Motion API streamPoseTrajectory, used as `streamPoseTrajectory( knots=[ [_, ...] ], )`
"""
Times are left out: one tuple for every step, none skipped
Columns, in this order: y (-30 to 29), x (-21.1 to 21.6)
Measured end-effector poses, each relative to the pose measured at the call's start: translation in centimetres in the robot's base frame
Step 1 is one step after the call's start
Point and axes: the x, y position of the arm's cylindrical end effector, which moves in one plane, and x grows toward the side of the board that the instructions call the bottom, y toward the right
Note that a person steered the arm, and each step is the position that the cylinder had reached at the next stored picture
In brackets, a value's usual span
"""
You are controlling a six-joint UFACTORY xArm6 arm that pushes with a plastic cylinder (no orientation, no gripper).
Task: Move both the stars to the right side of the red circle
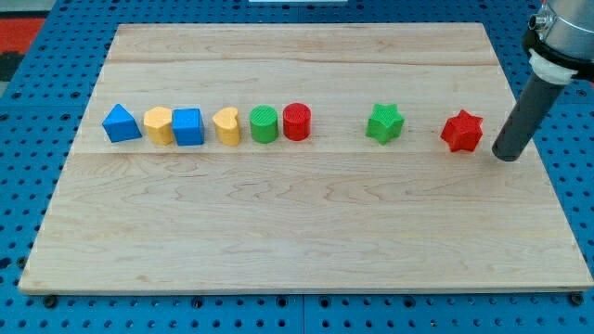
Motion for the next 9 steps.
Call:
streamPoseTrajectory(
  knots=[
    [0.0,-1.6],
    [0.5,-1.5],
    [-4.8,1.4],
    [-5.7,-0.9],
    [-5.8,-3.0],
    [-8.6,0.0],
    [-11.6,-1.3],
    [-11.7,-1.7],
    [-11.7,-1.7]
  ],
)
